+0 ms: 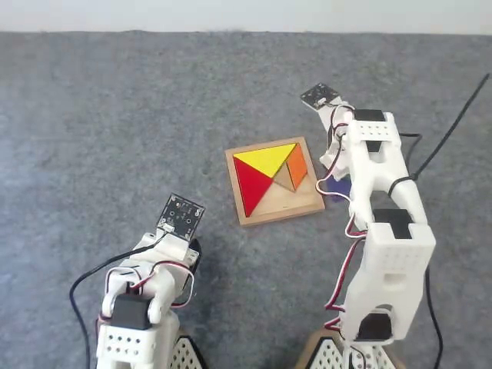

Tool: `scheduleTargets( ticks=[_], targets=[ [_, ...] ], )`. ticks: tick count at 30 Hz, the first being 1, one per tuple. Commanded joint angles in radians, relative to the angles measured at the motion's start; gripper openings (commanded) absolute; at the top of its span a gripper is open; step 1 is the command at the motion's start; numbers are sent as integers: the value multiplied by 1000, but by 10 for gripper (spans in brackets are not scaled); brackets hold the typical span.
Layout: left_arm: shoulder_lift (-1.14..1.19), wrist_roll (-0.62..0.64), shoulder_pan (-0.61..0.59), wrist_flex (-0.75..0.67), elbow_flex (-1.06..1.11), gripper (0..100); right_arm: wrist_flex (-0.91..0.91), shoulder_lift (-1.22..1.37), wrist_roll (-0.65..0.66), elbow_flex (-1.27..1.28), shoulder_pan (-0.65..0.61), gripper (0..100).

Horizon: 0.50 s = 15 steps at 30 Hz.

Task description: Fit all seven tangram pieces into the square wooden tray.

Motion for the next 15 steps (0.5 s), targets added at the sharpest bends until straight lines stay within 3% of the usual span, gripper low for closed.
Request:
scheduleTargets(
  ticks=[1, 6, 12, 15],
  targets=[
    [-21, 8, 0, 3, -12, 123, 2, -10, 23, -32, 13, 245],
    [-21, 8, 0, 3, -12, 123, 59, 48, 123, -57, 18, 245],
    [-21, 8, 0, 3, -12, 123, 179, 142, 132, -209, 35, 236],
    [-21, 8, 0, 3, -12, 123, 202, 173, 126, -256, 33, 134]
  ],
)
